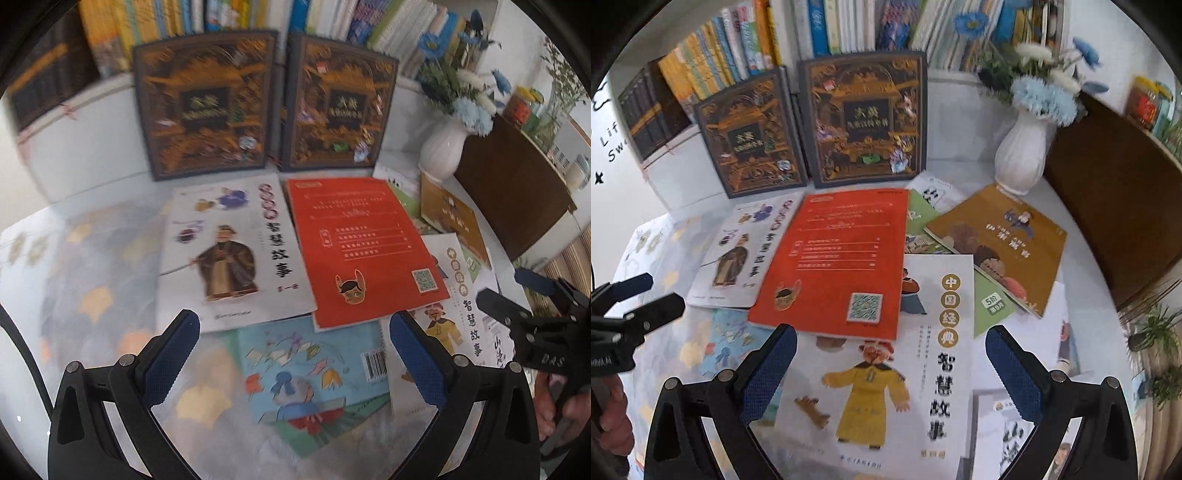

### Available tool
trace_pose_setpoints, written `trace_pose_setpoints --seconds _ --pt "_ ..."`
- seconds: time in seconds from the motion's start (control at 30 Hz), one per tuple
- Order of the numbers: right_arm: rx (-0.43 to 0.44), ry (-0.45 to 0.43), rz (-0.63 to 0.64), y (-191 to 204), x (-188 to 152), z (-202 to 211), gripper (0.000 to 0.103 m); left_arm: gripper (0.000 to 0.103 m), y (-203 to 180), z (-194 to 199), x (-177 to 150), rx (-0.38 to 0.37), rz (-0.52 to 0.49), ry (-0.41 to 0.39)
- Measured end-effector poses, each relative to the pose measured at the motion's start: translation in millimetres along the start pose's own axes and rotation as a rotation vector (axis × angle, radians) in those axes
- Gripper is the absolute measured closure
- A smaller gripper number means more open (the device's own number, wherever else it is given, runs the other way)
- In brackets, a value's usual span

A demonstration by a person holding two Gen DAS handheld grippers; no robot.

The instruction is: Organize books

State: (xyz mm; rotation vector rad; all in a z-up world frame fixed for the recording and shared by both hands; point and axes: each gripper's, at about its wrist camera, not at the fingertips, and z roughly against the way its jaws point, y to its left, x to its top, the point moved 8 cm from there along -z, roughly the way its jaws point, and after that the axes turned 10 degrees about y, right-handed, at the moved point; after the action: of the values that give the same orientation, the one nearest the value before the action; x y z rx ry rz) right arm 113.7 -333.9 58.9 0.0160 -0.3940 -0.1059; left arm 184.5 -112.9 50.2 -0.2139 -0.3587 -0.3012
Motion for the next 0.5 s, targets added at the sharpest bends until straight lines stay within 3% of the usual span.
trace_pose_setpoints --seconds 0.1,0.23,0.37,0.5 --pt "0.025 0.054 -0.016 -5 9 -26 0.016 0.0 -6 -27 10 -0.035 -0.03 0.041" --pt "0.036 0.117 -0.035 -10 17 -58 0.022 0.001 -12 -59 20 -0.08 -0.045 0.094" --pt "0.053 0.164 -0.037 -10 20 -83 0.042 0.001 -20 -86 25 -0.093 -0.074 0.134" --pt "0.04 0.14 -0.02 -9 22 -87 0.043 0.001 -26 -98 24 -0.114 -0.095 0.158"
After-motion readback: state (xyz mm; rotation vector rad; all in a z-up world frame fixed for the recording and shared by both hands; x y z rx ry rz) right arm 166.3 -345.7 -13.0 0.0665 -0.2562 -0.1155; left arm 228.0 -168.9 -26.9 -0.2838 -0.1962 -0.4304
